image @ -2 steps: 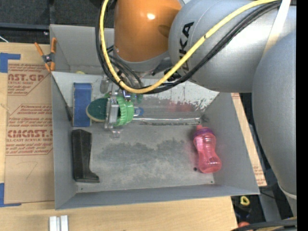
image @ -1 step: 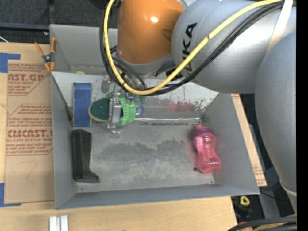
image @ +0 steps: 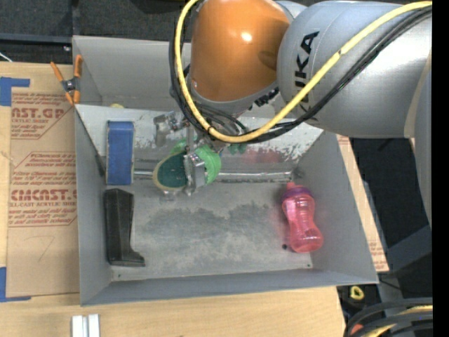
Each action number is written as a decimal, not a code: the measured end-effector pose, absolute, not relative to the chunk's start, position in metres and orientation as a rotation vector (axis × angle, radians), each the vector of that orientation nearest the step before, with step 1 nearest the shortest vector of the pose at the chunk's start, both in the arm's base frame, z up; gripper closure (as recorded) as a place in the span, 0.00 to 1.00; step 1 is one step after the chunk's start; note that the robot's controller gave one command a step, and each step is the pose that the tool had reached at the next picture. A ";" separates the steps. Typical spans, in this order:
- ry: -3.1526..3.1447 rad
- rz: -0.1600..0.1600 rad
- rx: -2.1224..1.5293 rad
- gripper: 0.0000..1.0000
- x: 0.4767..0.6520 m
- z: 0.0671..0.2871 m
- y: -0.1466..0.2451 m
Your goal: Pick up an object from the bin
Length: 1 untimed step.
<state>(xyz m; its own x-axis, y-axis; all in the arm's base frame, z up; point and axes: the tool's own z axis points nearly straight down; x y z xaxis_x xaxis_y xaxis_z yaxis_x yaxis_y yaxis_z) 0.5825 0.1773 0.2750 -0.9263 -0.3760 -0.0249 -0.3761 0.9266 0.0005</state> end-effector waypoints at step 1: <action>3.132 0.006 -0.181 0.00 0.557 0.206 0.198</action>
Offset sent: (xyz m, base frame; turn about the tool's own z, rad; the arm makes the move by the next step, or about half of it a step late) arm 0.0048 -0.0129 -0.0090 0.0834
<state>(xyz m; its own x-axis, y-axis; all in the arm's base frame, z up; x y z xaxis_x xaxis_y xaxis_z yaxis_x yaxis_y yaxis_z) 0.5570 0.1980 0.2064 -0.9934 -0.1150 -0.0041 -0.1151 0.9934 0.0037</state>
